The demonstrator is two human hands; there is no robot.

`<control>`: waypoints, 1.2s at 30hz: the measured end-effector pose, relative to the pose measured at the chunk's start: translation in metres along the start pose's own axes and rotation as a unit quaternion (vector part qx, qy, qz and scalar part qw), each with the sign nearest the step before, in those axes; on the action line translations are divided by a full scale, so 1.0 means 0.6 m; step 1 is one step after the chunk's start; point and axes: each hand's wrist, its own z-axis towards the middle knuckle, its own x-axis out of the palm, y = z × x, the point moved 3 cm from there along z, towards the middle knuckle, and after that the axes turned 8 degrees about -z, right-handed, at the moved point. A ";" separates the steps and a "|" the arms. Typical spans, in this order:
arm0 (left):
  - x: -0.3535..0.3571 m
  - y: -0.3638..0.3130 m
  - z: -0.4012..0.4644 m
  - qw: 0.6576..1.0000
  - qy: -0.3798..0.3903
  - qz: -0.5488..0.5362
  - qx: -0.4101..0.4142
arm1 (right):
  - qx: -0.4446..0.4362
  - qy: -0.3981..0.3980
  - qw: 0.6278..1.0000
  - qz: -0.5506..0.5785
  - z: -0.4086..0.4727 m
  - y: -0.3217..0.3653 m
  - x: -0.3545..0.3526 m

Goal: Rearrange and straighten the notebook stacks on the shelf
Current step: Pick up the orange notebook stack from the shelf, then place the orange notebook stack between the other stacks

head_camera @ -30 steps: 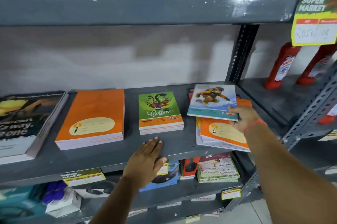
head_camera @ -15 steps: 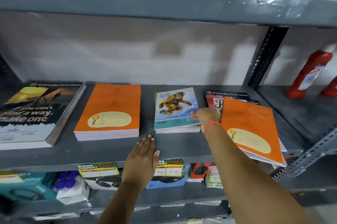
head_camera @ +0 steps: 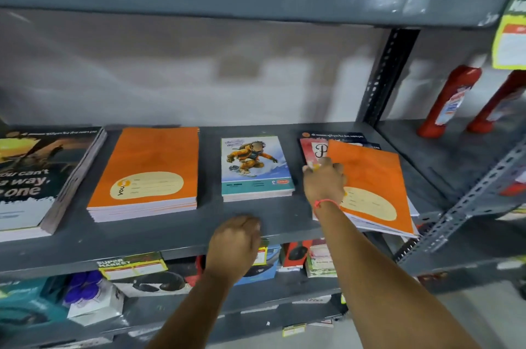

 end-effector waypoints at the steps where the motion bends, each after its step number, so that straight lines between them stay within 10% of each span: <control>1: 0.009 -0.025 0.012 0.999 0.004 -0.036 0.004 | 0.023 -0.004 1.000 -0.007 0.005 -0.022 -0.013; 8: 0.059 -0.178 0.131 0.975 0.036 -0.213 -0.045 | 0.180 0.023 0.981 -0.068 0.023 -0.203 -0.082; 17: 0.119 -0.192 0.184 0.943 0.090 -0.209 -0.244 | 0.225 0.069 0.965 0.116 0.021 -0.291 -0.104; 27: 0.095 -0.199 0.194 0.852 0.088 -0.380 -0.350 | 0.258 0.077 0.945 0.187 0.040 -0.288 -0.121; 36: -0.010 -0.177 0.192 0.838 -0.017 -0.444 -0.318 | 0.187 0.077 0.951 0.232 0.048 -0.192 -0.149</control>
